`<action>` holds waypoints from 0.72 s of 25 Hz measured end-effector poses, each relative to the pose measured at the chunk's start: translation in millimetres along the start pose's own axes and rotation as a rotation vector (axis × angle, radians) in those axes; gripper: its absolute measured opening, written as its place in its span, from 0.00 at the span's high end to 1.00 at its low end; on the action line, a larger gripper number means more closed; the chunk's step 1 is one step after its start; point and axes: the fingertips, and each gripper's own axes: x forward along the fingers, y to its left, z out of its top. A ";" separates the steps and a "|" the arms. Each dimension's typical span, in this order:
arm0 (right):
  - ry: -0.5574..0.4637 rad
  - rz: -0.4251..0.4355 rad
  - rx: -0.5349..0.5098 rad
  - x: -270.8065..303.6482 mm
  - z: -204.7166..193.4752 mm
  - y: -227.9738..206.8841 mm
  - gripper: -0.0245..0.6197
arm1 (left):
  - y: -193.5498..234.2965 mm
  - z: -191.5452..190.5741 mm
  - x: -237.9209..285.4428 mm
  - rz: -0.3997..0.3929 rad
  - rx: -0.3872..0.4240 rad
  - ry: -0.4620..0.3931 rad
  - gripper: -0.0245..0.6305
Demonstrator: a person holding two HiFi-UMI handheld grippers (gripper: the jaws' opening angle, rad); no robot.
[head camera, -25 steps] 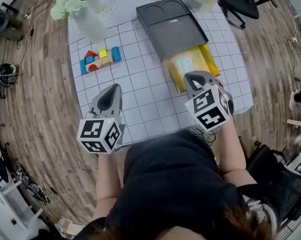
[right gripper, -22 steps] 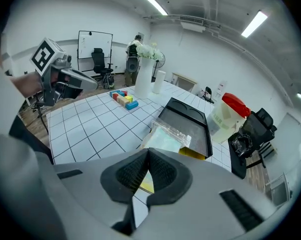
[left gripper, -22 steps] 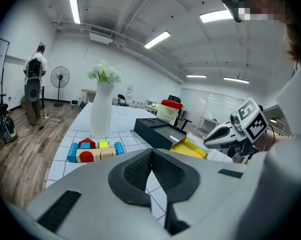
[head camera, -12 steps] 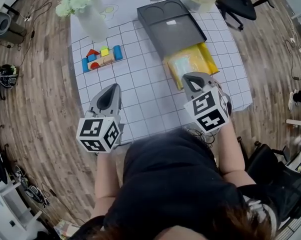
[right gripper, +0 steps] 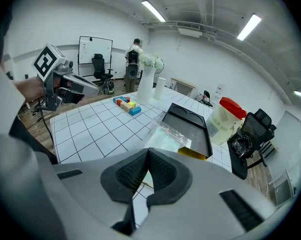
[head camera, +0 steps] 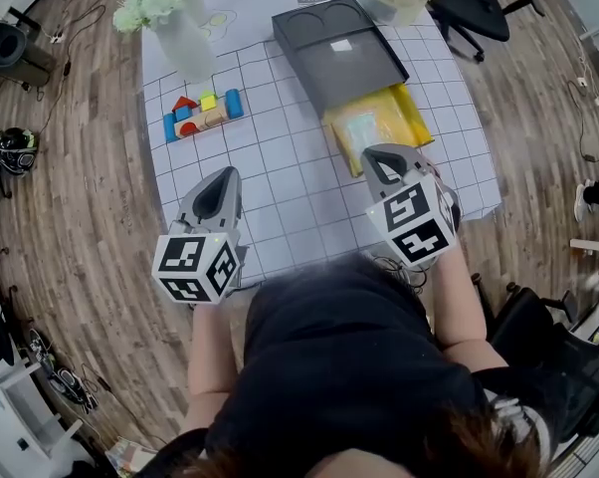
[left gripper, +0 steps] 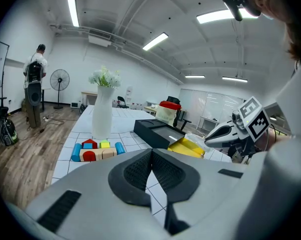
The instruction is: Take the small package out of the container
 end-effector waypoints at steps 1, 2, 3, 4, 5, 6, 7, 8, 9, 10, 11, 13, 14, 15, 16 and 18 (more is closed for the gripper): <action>-0.002 0.000 0.001 -0.8 0.1 -0.2 0.94 | -1.0 0.0 -0.1 0.000 0.000 0.000 0.92; -0.006 0.000 0.002 -1.6 0.7 -0.3 0.94 | -2.0 0.2 0.0 0.001 0.000 -0.001 0.92; -0.010 0.001 0.003 -2.2 1.7 -0.6 0.94 | -3.1 0.6 0.2 0.001 0.001 -0.003 0.92; -0.015 0.002 0.004 -2.7 2.7 -0.8 0.94 | -4.5 1.2 0.7 0.000 0.002 -0.005 0.92; -0.020 0.001 0.004 -3.3 3.7 -1.1 0.94 | -5.9 1.7 1.3 -0.001 0.003 -0.007 0.92; -0.023 0.001 0.004 -3.8 4.6 -1.3 0.94 | -7.1 2.1 1.8 -0.002 0.005 -0.008 0.92; -0.026 0.001 0.004 -4.2 5.2 -1.1 0.94 | -8.0 2.4 2.1 -0.003 0.006 -0.009 0.92; -0.028 0.002 0.004 -4.4 5.5 -0.6 0.94 | -8.5 2.8 2.3 -0.003 0.005 -0.011 0.92; -0.030 0.004 0.005 -4.5 5.4 -0.3 0.94 | -8.9 3.3 2.3 -0.002 0.004 -0.014 0.92; -0.031 0.005 0.005 -4.7 5.2 -0.3 0.94 | -9.3 4.0 2.3 -0.001 0.003 -0.016 0.92; -0.031 0.005 0.005 -4.9 4.8 -0.5 0.94 | -9.7 4.5 2.2 -0.001 0.003 -0.019 0.92; -0.031 0.005 0.006 -5.0 3.7 -0.8 0.94 | -10.0 4.2 2.2 0.000 0.002 -0.020 0.92; -0.031 0.005 0.008 -4.8 3.1 -0.5 0.94 | -9.8 3.3 2.2 0.002 0.001 -0.019 0.92; -0.032 0.006 0.009 -4.4 2.7 -0.1 0.94 | -9.5 2.3 2.0 0.003 -0.001 -0.018 0.92; -0.033 0.007 0.010 -4.1 2.5 0.5 0.94 | -8.9 1.4 1.8 0.005 -0.002 -0.017 0.92; -0.036 0.010 0.012 -3.4 2.3 1.8 0.94 | -7.8 -0.2 1.1 0.008 -0.004 -0.016 0.92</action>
